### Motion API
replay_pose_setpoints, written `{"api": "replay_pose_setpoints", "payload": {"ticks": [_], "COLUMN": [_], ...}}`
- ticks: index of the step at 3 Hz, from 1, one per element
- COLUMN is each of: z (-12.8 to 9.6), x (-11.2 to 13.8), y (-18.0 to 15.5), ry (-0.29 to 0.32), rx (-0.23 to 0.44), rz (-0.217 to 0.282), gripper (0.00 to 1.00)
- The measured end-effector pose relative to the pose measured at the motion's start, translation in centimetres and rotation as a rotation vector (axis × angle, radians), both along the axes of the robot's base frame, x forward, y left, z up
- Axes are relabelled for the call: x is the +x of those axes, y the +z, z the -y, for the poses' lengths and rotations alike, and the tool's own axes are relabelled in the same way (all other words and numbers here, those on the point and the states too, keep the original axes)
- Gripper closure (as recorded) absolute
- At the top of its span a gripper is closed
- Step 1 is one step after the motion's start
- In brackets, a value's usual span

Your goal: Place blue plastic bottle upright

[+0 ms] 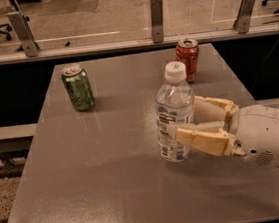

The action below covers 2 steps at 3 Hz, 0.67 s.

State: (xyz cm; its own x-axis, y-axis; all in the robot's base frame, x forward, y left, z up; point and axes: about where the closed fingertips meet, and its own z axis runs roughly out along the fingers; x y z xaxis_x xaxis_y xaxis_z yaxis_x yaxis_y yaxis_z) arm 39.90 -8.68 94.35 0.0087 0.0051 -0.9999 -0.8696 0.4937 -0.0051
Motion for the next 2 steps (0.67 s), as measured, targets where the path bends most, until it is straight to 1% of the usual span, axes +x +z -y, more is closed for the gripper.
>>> {"api": "replay_pose_setpoints", "payload": {"ticks": [1, 2], "z": [0.7, 1.4], "x": [-1.4, -3.2], "y": [0.4, 0.8], "ry": [-0.030, -0.068], "rx": [-0.031, -0.047], "rz": [0.000, 0.020], "gripper": [1.00, 1.00]}}
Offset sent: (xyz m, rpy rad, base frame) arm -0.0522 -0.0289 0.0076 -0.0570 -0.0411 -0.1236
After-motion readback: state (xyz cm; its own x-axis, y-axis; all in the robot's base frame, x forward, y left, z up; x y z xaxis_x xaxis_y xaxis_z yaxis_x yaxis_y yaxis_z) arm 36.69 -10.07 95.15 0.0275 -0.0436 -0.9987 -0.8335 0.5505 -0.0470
